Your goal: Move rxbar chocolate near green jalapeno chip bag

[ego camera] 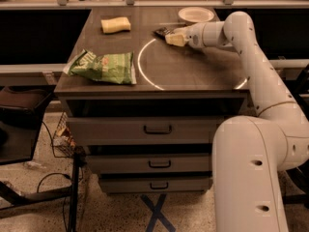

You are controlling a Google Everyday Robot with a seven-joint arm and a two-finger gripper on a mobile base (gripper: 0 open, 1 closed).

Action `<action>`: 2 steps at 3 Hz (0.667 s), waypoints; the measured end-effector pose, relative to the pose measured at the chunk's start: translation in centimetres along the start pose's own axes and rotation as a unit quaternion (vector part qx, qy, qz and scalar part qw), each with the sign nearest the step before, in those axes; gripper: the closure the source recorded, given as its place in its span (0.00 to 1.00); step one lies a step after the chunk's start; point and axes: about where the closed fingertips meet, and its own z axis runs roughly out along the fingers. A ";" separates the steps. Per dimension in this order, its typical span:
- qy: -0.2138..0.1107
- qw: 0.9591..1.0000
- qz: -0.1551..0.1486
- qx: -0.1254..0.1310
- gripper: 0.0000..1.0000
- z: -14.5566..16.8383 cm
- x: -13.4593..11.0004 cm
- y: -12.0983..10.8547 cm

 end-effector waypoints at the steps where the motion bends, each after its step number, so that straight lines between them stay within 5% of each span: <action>1: 0.000 1.000 0.000 0.000 1.00 0.0 0.0 0.0; 2: -0.008 1.000 -0.020 0.020 1.00 -1.2 -2.0 1.6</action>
Offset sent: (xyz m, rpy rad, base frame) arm -0.2151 -0.0242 0.2088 -0.1388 -0.5222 -0.2924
